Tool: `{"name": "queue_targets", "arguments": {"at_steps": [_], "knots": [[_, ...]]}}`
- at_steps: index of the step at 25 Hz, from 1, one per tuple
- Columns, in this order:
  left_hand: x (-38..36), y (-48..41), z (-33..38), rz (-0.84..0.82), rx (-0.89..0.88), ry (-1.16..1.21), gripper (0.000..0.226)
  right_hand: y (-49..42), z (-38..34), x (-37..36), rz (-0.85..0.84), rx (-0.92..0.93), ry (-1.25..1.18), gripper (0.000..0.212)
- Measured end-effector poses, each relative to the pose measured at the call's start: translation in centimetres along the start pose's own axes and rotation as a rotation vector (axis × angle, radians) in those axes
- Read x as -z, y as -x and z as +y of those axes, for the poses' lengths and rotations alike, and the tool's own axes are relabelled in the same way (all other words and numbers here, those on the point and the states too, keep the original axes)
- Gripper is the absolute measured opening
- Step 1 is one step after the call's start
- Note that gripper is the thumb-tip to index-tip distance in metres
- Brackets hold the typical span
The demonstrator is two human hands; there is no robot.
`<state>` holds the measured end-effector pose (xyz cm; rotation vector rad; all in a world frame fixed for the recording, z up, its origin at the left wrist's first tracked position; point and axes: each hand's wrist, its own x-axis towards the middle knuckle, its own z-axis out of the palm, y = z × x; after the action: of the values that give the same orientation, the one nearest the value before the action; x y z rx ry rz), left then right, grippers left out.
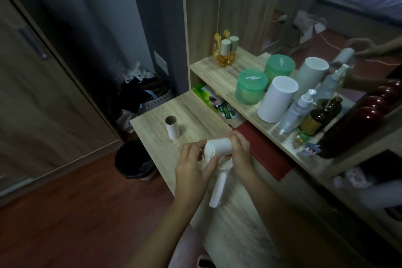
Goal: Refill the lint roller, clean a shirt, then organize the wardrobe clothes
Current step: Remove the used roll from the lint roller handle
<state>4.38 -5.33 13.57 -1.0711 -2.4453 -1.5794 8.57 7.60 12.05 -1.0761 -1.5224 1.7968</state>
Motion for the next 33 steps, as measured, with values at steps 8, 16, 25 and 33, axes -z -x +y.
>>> {"name": "queue_targets", "arguments": {"at_steps": [8,16,25,33], "knots": [[-0.5,-0.4,3.0,-0.005,-0.012,0.007,0.033,-0.6,-1.9,0.8,0.06,0.041,-0.07,0.015],[-0.6,-0.2,3.7,-0.003,0.018,0.05,0.024,0.4,-2.6,1.2,0.015,0.069,-0.053,0.019],[-0.6,-0.1,4.1,0.1,0.143,0.127,0.062,0.8,-3.1,0.2,0.068,0.152,0.008,0.019],[-0.5,-1.2,3.7,0.059,0.181,0.059,0.048,0.6,-2.8,-0.1,0.131,0.269,0.116,0.023]]}}
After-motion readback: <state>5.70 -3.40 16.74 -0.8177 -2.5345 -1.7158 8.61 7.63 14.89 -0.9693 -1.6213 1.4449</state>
